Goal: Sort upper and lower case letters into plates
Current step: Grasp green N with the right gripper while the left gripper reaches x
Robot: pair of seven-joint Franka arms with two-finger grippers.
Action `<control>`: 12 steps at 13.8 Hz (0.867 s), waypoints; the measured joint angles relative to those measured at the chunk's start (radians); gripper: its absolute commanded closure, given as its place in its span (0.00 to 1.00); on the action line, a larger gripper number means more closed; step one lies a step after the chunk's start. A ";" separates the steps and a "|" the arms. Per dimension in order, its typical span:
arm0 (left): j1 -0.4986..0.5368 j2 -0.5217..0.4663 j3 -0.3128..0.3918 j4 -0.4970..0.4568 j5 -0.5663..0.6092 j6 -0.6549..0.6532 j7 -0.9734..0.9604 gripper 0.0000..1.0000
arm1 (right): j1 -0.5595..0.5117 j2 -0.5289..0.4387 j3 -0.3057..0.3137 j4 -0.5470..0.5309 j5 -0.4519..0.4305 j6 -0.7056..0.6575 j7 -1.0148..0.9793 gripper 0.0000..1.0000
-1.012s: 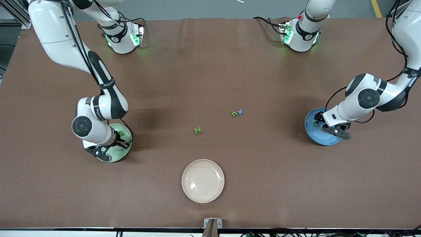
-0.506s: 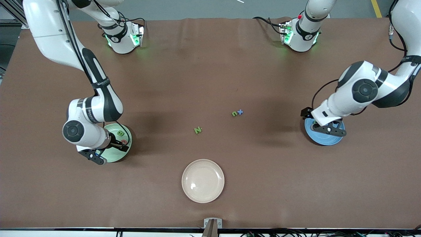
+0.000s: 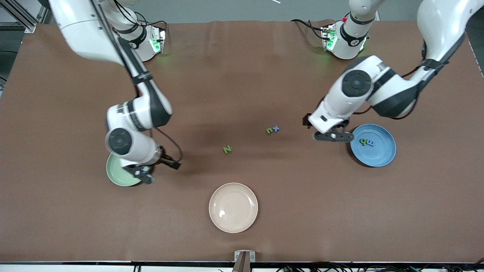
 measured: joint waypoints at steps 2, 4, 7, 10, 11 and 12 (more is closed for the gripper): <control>-0.079 0.002 0.006 0.007 0.000 0.001 -0.007 0.00 | 0.079 0.018 0.000 -0.002 0.009 0.066 0.131 0.00; -0.166 0.004 0.022 0.013 0.000 0.002 -0.007 0.01 | 0.128 0.043 0.000 -0.003 0.010 0.111 0.279 0.00; -0.318 0.007 0.084 0.023 0.000 0.037 0.045 0.02 | 0.192 0.088 -0.002 -0.004 0.008 0.167 0.481 0.00; -0.411 0.009 0.123 0.023 0.021 0.093 0.146 0.00 | 0.243 0.136 -0.007 -0.005 0.007 0.238 0.611 0.05; -0.428 0.010 0.128 0.023 0.045 0.094 0.180 0.00 | 0.258 0.152 -0.010 -0.004 0.007 0.256 0.632 0.07; -0.439 0.012 0.131 0.021 0.068 0.094 0.227 0.00 | 0.269 0.165 -0.013 -0.004 0.007 0.269 0.645 0.08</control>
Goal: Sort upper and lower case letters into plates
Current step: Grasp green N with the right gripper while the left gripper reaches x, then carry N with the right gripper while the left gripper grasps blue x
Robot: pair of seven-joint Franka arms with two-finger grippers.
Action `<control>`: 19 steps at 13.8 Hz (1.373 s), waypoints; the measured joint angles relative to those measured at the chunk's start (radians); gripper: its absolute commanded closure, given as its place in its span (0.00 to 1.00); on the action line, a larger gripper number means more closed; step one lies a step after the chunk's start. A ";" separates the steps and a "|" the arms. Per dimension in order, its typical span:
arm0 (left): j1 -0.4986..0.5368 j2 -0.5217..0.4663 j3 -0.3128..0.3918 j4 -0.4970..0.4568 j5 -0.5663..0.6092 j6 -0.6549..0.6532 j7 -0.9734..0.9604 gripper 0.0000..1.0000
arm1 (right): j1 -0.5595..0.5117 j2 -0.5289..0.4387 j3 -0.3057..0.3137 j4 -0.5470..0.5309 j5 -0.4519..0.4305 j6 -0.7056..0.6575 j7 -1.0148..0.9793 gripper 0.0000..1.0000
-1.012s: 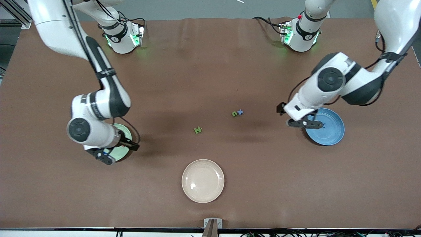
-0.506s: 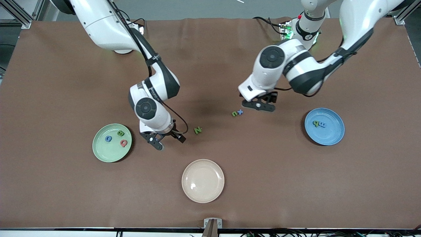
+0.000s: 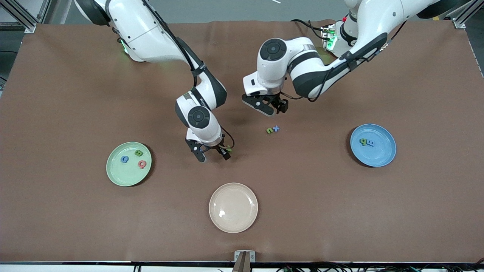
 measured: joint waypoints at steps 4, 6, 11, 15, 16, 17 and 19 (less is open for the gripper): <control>-0.003 0.004 0.008 -0.031 0.063 0.007 0.117 0.01 | 0.026 0.022 -0.007 0.010 -0.012 0.007 0.059 0.20; 0.000 0.006 0.022 -0.084 0.127 0.065 0.119 0.01 | 0.031 0.022 -0.008 0.013 -0.018 0.006 0.076 0.32; 0.002 0.020 0.122 -0.199 0.183 0.238 0.119 0.02 | 0.032 0.021 -0.008 0.030 -0.018 0.005 0.080 0.97; 0.001 0.020 0.180 -0.224 0.191 0.296 0.120 0.03 | 0.029 0.020 -0.023 0.036 -0.022 -0.006 0.077 1.00; -0.002 0.021 0.198 -0.228 0.191 0.319 0.121 0.03 | 0.021 0.019 -0.035 0.041 -0.027 -0.023 0.056 1.00; -0.003 0.022 0.213 -0.231 0.192 0.337 0.122 0.04 | 0.003 0.015 -0.045 0.050 -0.030 -0.058 0.008 1.00; -0.007 0.031 0.245 -0.231 0.229 0.374 0.124 0.05 | -0.064 -0.014 -0.053 0.071 -0.033 -0.155 -0.134 1.00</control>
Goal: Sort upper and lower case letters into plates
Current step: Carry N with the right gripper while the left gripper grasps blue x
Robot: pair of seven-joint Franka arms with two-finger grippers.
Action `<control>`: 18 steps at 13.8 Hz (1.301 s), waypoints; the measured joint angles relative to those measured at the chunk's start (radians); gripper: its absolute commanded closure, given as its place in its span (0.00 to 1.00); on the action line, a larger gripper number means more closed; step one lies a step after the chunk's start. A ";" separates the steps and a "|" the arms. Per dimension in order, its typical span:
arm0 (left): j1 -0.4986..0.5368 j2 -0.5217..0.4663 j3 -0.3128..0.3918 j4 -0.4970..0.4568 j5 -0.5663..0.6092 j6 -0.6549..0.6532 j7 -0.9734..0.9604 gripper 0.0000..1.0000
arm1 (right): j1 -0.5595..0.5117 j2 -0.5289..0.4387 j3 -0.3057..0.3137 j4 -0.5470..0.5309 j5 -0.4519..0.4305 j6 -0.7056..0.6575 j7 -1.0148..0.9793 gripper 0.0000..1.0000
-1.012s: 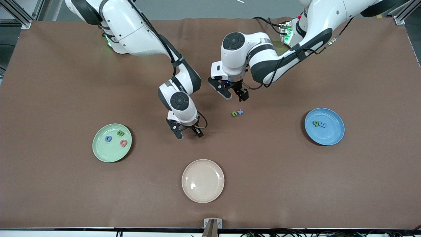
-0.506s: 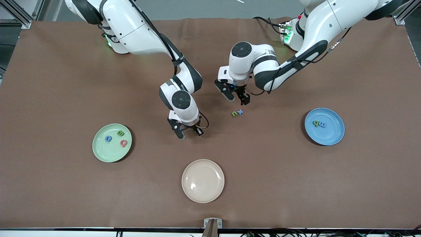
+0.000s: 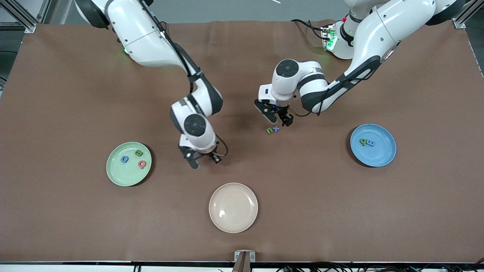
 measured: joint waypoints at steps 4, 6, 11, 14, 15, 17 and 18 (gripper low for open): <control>-0.015 0.040 0.030 0.003 0.043 0.029 0.000 0.05 | -0.175 -0.104 -0.003 0.004 -0.001 -0.162 -0.327 1.00; -0.038 0.043 0.043 0.012 0.044 0.030 0.000 0.05 | -0.245 -0.141 -0.003 -0.017 -0.001 -0.184 -0.466 1.00; -0.084 0.043 0.107 0.032 0.053 0.063 0.000 0.05 | -0.423 -0.175 -0.004 -0.078 -0.002 -0.160 -0.789 1.00; -0.086 0.044 0.123 0.033 0.076 0.076 0.000 0.08 | -0.497 -0.164 -0.003 -0.101 -0.002 -0.097 -0.896 1.00; -0.087 0.044 0.123 0.036 0.078 0.077 0.000 0.08 | -0.504 -0.152 -0.003 -0.106 -0.002 -0.076 -0.907 0.99; -0.088 0.045 0.123 0.041 0.078 0.077 0.000 0.13 | -0.504 -0.119 0.002 -0.112 -0.002 -0.037 -0.908 0.99; -0.089 0.049 0.123 0.044 0.078 0.078 0.000 0.14 | -0.503 -0.102 0.005 -0.113 -0.002 -0.026 -0.908 0.99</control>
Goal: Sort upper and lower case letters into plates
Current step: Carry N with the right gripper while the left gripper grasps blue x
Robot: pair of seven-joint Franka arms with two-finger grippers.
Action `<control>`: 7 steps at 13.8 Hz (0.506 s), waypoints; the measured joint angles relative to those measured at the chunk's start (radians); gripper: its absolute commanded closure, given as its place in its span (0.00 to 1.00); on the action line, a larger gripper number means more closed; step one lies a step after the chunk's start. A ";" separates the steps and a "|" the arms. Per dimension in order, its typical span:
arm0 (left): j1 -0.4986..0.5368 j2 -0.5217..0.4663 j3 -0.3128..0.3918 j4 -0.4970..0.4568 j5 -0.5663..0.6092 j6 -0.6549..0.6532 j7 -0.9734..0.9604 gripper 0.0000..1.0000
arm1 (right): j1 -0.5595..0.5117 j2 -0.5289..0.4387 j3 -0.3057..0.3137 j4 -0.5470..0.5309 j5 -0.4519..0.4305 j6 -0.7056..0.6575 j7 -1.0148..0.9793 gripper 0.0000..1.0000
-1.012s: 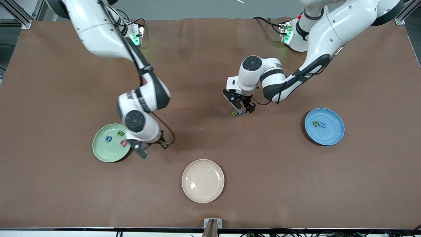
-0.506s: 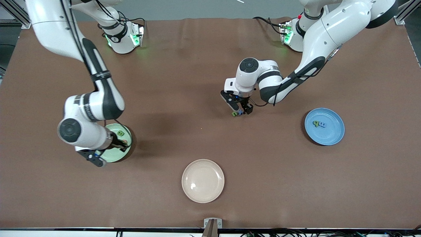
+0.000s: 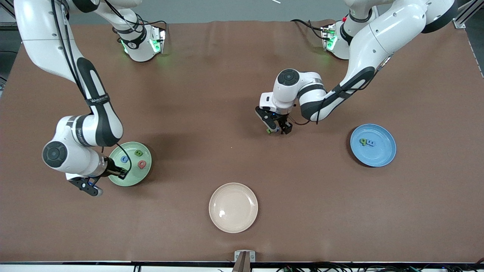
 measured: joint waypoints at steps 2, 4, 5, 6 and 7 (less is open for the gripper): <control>-0.006 0.008 0.003 0.008 0.000 0.001 0.000 0.17 | 0.000 0.022 0.001 0.000 0.000 0.013 0.000 0.98; -0.017 0.009 0.009 0.012 0.000 0.001 0.000 0.23 | -0.002 0.032 0.000 -0.003 0.000 0.022 0.000 0.98; -0.023 0.010 0.014 0.013 0.000 0.001 0.000 0.27 | -0.003 0.035 -0.001 -0.013 0.000 0.035 -0.001 0.98; -0.027 0.009 0.015 0.017 0.000 0.001 0.000 0.34 | -0.005 0.036 -0.001 -0.025 0.000 0.053 -0.004 0.98; -0.028 0.009 0.016 0.020 0.000 0.000 0.000 0.38 | -0.007 0.036 -0.001 -0.037 0.000 0.066 -0.007 0.98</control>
